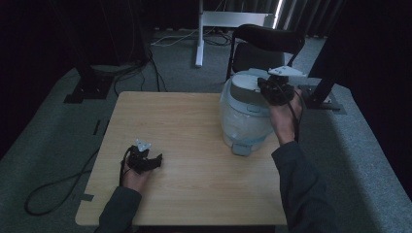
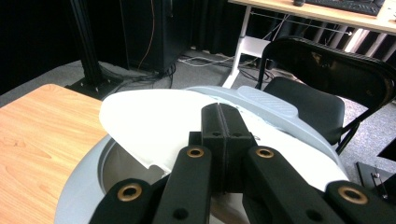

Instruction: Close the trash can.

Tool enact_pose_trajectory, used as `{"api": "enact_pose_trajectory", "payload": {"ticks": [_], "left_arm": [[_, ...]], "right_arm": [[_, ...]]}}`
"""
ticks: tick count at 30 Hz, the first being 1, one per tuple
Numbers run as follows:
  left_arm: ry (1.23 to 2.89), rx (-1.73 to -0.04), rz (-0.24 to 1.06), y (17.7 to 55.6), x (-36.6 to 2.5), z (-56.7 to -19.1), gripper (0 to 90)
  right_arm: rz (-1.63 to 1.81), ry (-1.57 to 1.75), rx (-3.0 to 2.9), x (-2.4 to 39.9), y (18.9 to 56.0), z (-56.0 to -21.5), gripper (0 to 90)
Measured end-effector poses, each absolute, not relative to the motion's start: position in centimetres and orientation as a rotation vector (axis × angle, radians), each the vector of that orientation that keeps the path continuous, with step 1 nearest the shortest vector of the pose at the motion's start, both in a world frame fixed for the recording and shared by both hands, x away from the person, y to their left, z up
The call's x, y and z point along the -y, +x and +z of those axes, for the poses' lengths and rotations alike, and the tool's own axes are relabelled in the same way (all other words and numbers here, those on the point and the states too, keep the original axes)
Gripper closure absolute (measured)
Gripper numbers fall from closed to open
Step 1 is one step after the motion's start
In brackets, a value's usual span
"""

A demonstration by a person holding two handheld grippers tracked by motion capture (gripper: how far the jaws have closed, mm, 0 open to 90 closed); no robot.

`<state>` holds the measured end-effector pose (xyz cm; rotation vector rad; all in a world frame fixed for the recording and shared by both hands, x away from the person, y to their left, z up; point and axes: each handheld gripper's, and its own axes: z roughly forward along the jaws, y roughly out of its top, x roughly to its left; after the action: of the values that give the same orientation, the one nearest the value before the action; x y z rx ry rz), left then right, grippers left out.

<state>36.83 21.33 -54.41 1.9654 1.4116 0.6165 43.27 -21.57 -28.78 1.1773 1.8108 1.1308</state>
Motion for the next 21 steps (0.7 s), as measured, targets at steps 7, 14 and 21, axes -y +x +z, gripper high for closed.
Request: {"api": "enact_pose_trajectory", "payload": {"ticks": [7,14,21], "left_arm": [[1.966,-1.412,0.617,36.8,-21.3,-54.4,25.9],[1.966,-1.412,0.618,36.9,-21.3,-54.4,25.9],[1.967,-1.413,0.616,36.9,-21.3,-54.4,25.9]], "right_arm": [[1.143,1.182,-1.820,21.7,42.7,-29.5,89.9],[1.146,1.173,-1.836,21.7,42.1,-30.3,89.9],[1.153,1.165,-1.846,21.7,41.6,-30.7,89.9]]}}
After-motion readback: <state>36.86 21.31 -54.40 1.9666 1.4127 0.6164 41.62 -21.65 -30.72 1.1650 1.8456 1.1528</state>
